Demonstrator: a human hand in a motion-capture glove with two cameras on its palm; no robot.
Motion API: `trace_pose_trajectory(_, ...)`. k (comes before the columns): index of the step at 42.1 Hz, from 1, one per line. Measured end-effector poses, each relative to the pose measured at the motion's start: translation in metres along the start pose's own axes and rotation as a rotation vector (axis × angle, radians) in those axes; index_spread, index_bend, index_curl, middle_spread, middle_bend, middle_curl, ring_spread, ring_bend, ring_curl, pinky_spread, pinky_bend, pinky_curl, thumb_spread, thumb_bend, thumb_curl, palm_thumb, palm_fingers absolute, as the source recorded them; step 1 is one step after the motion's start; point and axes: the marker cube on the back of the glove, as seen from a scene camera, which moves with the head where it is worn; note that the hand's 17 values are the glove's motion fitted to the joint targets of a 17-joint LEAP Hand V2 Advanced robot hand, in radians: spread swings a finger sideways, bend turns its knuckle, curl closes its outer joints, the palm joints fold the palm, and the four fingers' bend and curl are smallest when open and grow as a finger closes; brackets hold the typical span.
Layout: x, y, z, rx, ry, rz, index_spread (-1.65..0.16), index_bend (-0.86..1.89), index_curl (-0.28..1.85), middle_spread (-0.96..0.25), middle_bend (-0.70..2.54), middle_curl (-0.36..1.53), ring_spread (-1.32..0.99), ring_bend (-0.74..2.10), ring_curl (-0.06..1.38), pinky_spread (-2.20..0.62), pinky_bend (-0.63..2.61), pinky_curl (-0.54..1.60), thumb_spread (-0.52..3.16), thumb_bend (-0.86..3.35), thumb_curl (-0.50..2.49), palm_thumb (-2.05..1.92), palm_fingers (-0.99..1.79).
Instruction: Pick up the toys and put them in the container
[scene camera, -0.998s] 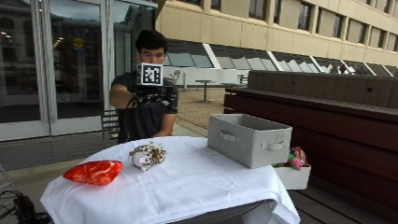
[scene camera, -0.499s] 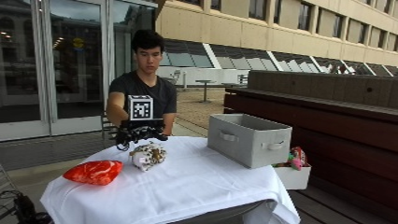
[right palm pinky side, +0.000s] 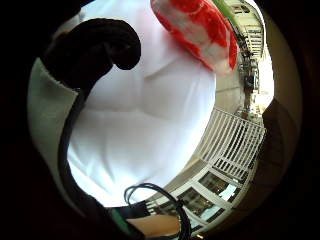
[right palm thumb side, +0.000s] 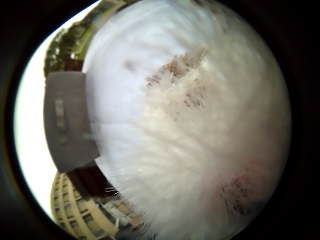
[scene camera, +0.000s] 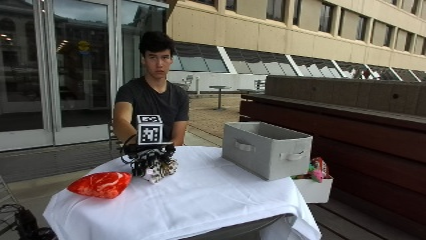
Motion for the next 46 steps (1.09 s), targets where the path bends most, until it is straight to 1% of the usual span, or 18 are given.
trace_pose_trajectory(1, 0.0, 0.0, 0.001, -0.002, -0.001, 0.001, -0.29, 0.03, 0.08, 0.0, 0.07, 0.24, 0.01, 0.52, 0.35, -0.06, 1.46, 0.43, 1.06, 0.09, 0.31, 0.29, -0.15)
trace_pose_trajectory(2, 0.0, 0.0, 0.002, -0.001, -0.003, 0.003, -0.29, 0.01, 0.07, 0.01, 0.03, 0.22, 0.0, 0.68, 0.39, -0.12, 1.51, 0.44, 1.08, 0.13, 0.32, 0.36, -0.02)
trace_pose_trajectory(3, 0.0, 0.0, 0.003, 0.0, -0.006, 0.005, -0.29, 0.01, 0.06, 0.02, 0.03, 0.21, -0.02, 0.77, 0.41, -0.15, 1.54, 0.44, 1.09, 0.15, 0.33, 0.4, 0.04)
trace_pose_trajectory(4, 0.0, 0.0, 0.004, 0.001, -0.008, 0.009, -0.3, -0.02, 0.05, 0.01, 0.05, 0.2, -0.07, 0.94, 0.45, -0.21, 1.57, 0.44, 1.11, 0.19, 0.35, 0.46, 0.19)
trace_pose_trajectory(7, 0.0, 0.001, 0.004, -0.001, -0.014, 0.023, -0.31, 0.03, 0.03, 0.0, 0.16, 0.21, -0.19, 1.16, 0.46, -0.31, 1.51, 0.39, 1.12, 0.26, 0.39, 0.59, 0.43)
trace_pose_trajectory(8, -0.001, 0.001, 0.004, 0.002, -0.016, 0.026, -0.31, 0.09, 0.03, -0.02, 0.21, 0.22, -0.22, 1.16, 0.46, -0.34, 1.47, 0.38, 1.1, 0.27, 0.41, 0.62, 0.5)
trace_pose_trajectory(9, -0.001, 0.001, 0.004, 0.008, -0.02, 0.03, -0.31, 0.08, 0.03, -0.02, 0.21, 0.22, -0.24, 1.18, 0.47, -0.36, 1.46, 0.38, 1.1, 0.28, 0.41, 0.64, 0.5)
trace_pose_trajectory(11, -0.003, 0.003, 0.004, 0.032, -0.026, 0.041, -0.31, 0.2, 0.07, -0.07, 0.32, 0.26, -0.29, 1.15, 0.48, -0.4, 1.36, 0.36, 1.05, 0.32, 0.45, 0.73, 0.67)
trace_pose_trajectory(14, -0.008, 0.005, 0.005, 0.08, -0.024, 0.059, -0.31, 0.31, 0.1, -0.12, 0.38, 0.29, -0.34, 1.16, 0.48, -0.45, 1.25, 0.33, 1.0, 0.42, 0.51, 0.89, 0.9)
trace_pose_trajectory(20, -0.013, 0.005, 0.001, 0.123, 0.026, 0.063, -0.29, 0.4, 0.16, -0.21, 0.42, 0.33, -0.37, 1.18, 0.48, -0.51, 1.05, 0.28, 1.01, 0.52, 0.56, 1.01, 1.11)
trace_pose_trajectory(24, -0.013, 0.002, -0.004, 0.151, 0.017, 0.069, -0.27, 0.49, 0.21, -0.26, 0.6, 0.4, -0.38, 1.18, 0.48, -0.52, 0.9, 0.26, 1.11, 0.61, 0.59, 1.05, 1.27)
trace_pose_trajectory(28, -0.012, 0.004, -0.018, 0.154, -0.016, 0.064, -0.25, 0.55, 0.24, -0.29, 0.76, 0.45, -0.41, 1.12, 0.46, -0.53, 0.85, 0.26, 1.18, 0.68, 0.62, 1.07, 1.31)
trace_pose_trajectory(30, -0.013, 0.006, -0.029, 0.162, -0.02, 0.065, -0.24, 0.55, 0.26, -0.3, 0.78, 0.47, -0.41, 1.12, 0.46, -0.53, 0.85, 0.27, 1.12, 0.66, 0.63, 1.06, 1.28)
trace_pose_trajectory(33, -0.017, 0.008, -0.056, 0.171, -0.017, 0.09, -0.25, 0.5, 0.25, -0.32, 0.71, 0.46, -0.42, 1.15, 0.46, -0.5, 0.88, 0.3, 0.91, 0.48, 0.63, 0.88, 1.14)
trace_pose_trajectory(36, -0.025, 0.006, -0.087, 0.255, -0.025, 0.171, -0.27, 0.46, 0.25, -0.34, 0.61, 0.44, -0.42, 1.1, 0.44, -0.5, 0.97, 0.33, 0.81, 0.34, 0.62, 0.73, 1.01)
trace_pose_trajectory(38, -0.032, 0.006, -0.108, 0.313, -0.031, 0.209, -0.28, 0.42, 0.26, -0.35, 0.59, 0.44, -0.42, 1.09, 0.45, -0.49, 0.99, 0.35, 0.76, 0.31, 0.63, 0.71, 0.99)
trace_pose_trajectory(42, -0.039, 0.013, -0.15, 0.357, -0.008, 0.097, -0.3, 0.32, 0.25, -0.36, 0.52, 0.43, -0.43, 1.05, 0.44, -0.48, 1.07, 0.38, 0.73, 0.24, 0.64, 0.65, 0.92)
trace_pose_trajectory(46, -0.058, 0.025, -0.199, 0.341, -0.007, 0.109, -0.33, 0.23, 0.23, -0.37, 0.47, 0.42, -0.45, 1.02, 0.43, -0.47, 1.11, 0.4, 0.73, 0.21, 0.66, 0.64, 0.88)
